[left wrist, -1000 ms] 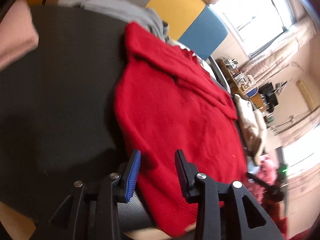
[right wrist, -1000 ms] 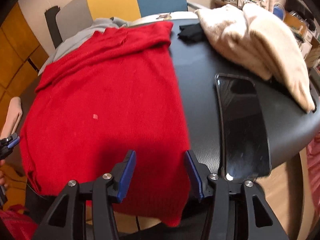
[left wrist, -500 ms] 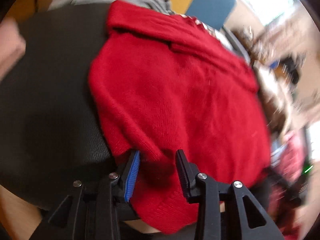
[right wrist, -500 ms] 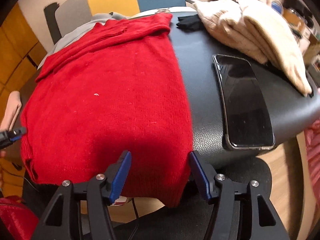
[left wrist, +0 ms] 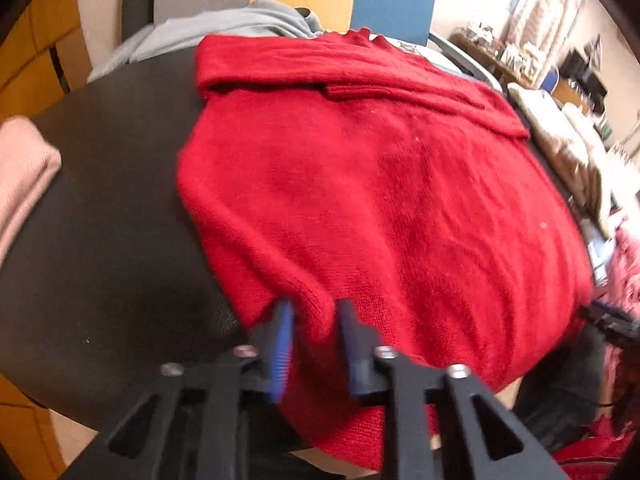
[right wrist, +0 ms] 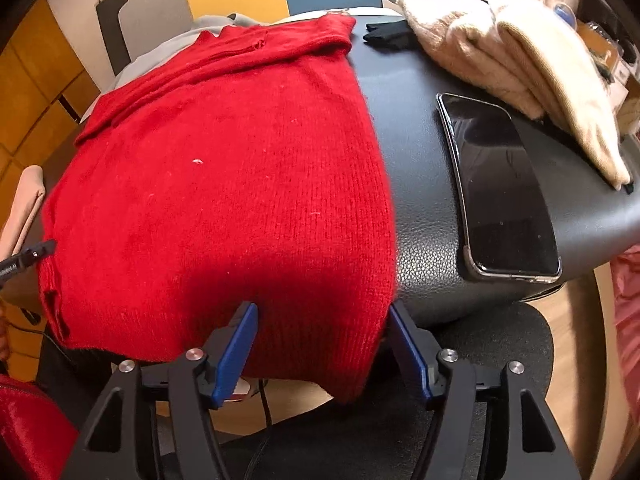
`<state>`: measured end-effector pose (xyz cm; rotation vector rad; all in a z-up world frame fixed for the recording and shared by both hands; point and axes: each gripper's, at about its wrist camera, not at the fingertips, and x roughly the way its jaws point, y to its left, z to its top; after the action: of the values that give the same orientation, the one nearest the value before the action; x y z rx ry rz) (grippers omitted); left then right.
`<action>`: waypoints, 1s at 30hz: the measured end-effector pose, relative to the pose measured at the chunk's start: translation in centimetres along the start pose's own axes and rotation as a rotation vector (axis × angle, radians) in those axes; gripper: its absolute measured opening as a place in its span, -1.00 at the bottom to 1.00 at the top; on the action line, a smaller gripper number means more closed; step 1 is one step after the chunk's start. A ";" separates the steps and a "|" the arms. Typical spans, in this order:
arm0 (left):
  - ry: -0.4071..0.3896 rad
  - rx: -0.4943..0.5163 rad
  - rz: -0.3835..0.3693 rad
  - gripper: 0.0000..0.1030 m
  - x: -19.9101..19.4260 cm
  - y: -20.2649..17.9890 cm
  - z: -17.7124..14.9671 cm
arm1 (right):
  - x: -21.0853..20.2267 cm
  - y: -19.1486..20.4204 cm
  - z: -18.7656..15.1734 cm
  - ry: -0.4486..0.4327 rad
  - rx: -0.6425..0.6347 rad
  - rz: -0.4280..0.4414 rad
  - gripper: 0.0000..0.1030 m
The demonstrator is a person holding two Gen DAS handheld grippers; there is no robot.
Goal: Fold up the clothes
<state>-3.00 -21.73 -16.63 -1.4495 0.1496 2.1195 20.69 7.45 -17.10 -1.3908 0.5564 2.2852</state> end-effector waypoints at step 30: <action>-0.241 -0.594 -1.013 -0.89 -8.2 13.2 -3.1 | -10.0 -5.7 2.4 -0.208 0.331 0.869 -0.78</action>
<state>-4.97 -37.15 -13.45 -1.1352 -1.1419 1.4640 26.14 12.19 -7.79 -0.8022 1.6230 2.7189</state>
